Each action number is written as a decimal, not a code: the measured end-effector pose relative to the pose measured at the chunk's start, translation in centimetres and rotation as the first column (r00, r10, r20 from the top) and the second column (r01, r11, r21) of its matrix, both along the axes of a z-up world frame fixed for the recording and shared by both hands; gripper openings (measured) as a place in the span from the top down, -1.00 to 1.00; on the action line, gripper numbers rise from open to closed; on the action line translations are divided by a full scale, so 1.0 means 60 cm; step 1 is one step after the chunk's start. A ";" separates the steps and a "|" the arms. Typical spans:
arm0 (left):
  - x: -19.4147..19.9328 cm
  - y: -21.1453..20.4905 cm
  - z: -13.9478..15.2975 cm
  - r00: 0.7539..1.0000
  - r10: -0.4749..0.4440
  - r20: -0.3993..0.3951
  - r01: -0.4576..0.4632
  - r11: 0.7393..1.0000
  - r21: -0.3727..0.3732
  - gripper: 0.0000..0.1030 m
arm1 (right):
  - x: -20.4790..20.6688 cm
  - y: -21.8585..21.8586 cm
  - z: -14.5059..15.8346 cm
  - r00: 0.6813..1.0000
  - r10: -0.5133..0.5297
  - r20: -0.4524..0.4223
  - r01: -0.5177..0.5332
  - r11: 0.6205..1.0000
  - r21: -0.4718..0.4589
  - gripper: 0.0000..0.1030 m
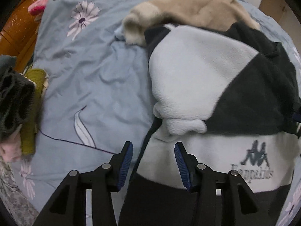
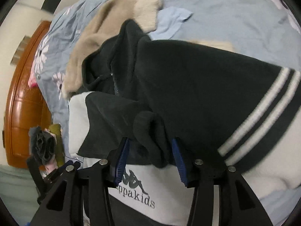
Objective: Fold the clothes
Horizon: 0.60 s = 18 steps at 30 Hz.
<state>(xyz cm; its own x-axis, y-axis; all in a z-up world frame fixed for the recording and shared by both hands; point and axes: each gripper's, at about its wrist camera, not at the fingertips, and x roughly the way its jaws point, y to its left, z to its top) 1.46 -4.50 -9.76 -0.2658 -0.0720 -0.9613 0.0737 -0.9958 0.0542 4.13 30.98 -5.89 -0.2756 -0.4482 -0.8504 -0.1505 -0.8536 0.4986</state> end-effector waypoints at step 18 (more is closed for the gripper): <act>-0.022 -0.024 -0.029 0.990 0.135 -0.045 -0.129 0.984 0.122 -0.05 | 0.034 0.037 0.130 0.981 -0.059 -0.183 0.057 0.998 -0.015 0.79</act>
